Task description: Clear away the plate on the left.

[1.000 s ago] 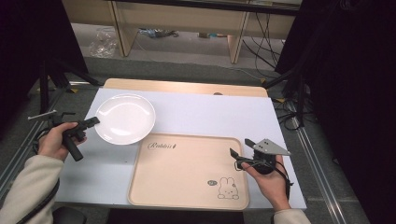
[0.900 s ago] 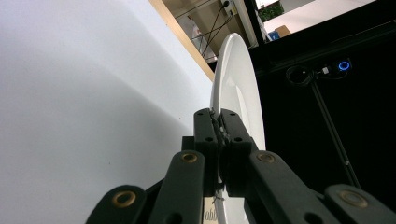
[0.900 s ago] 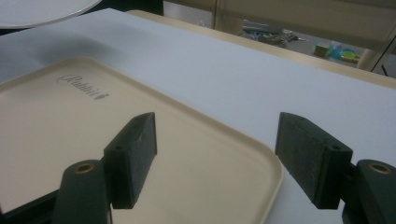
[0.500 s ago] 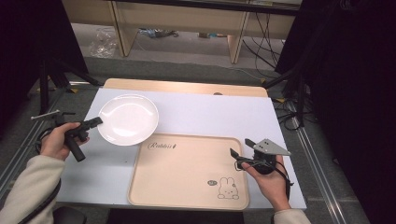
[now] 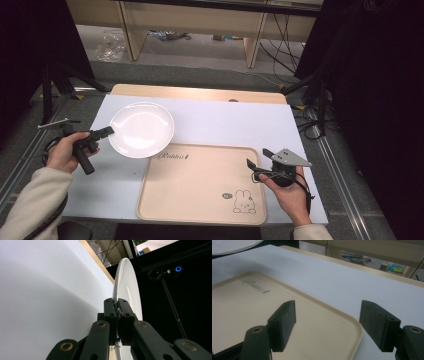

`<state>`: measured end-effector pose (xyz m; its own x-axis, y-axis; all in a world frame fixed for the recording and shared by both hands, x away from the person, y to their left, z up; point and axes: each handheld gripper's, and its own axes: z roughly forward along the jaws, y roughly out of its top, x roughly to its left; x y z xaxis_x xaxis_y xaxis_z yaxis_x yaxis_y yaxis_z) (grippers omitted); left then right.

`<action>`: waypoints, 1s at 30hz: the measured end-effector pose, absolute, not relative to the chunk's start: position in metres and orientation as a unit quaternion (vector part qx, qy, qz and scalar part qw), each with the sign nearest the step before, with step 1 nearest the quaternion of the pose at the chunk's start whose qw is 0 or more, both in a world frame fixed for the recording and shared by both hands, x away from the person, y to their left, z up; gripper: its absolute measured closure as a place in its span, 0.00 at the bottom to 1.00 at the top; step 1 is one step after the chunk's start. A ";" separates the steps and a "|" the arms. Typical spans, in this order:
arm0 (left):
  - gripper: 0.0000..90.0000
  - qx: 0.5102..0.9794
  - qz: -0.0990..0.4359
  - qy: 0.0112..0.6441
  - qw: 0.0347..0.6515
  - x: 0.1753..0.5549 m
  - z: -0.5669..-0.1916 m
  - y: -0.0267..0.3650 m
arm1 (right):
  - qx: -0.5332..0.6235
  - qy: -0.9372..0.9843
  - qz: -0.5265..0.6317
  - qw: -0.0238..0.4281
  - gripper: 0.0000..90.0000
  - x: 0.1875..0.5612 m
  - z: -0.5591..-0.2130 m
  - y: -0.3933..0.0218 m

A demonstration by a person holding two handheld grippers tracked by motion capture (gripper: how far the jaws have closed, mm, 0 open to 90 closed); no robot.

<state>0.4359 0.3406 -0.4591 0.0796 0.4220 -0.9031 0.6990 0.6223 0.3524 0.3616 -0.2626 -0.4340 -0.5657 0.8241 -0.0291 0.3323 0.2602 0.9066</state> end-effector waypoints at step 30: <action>0.96 0.432 -0.138 0.657 0.602 0.430 -0.455 0.317 | 0.381 0.748 0.471 0.272 0.34 0.362 -0.434 -0.265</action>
